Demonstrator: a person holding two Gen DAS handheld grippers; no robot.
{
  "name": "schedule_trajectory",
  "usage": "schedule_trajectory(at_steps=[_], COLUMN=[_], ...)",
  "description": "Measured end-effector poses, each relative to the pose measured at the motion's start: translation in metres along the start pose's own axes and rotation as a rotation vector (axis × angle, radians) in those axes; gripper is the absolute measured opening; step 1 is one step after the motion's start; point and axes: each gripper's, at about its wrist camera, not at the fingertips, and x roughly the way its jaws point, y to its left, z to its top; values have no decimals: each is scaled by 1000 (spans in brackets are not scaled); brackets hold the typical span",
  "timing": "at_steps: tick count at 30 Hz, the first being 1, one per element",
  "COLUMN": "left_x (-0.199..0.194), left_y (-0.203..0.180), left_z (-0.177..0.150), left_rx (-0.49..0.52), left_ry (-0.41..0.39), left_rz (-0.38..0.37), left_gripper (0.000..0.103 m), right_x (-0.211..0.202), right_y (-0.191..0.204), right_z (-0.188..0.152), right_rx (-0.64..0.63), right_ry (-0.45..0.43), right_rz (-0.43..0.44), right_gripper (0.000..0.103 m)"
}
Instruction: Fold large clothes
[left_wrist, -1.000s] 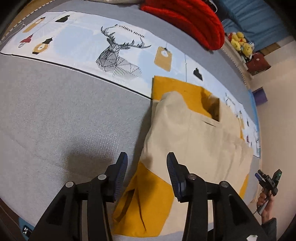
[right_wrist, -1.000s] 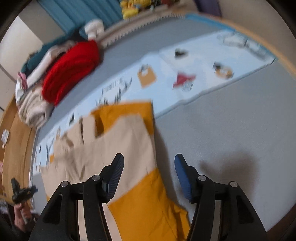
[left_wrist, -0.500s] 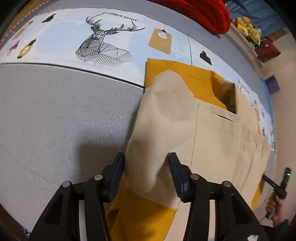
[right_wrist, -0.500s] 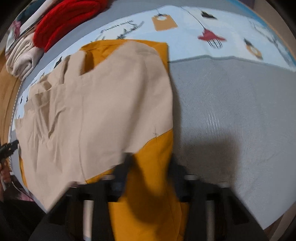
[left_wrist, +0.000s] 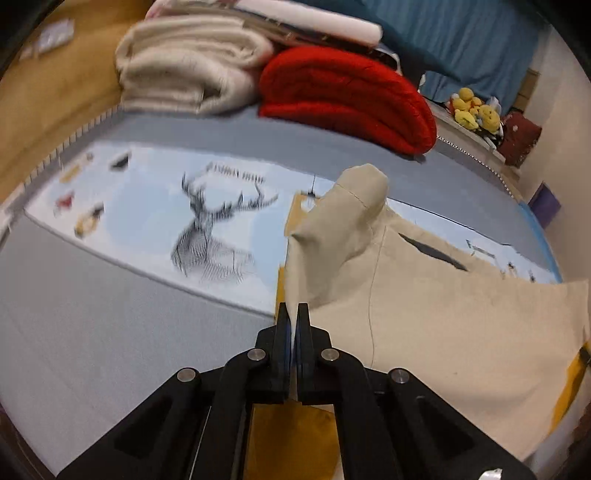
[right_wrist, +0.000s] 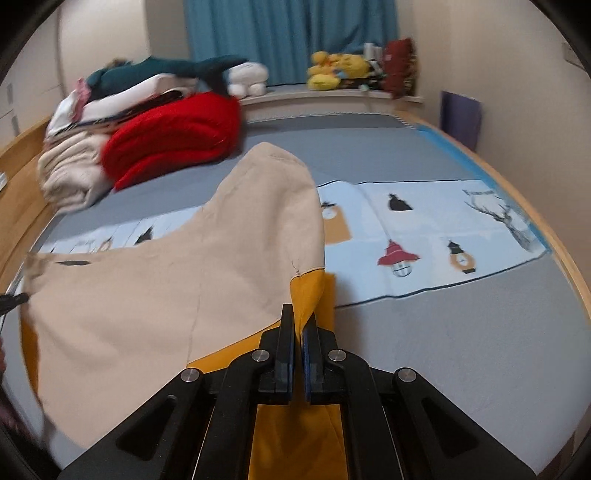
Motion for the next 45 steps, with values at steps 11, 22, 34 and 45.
schedule_trajectory(at_steps=[11,22,34,45], left_x=[49,101,40,92], left_y=[19,33,18,-42], left_z=[4,-4,16,-67], left_rx=[-92,-166,-21,345], left_ry=[65,197,70,526], left_rz=[28,19,80,-56], left_gripper=[1,10,36,37], right_x=[62,119,68,91], right_y=[13,17,18,30], right_z=[-1,-7,1,-87], right_rx=[25,18,-96,-342], right_ry=[109,248,140,547], right_rz=[-127,-241,-291,-67], right_gripper=[3,4,24,27])
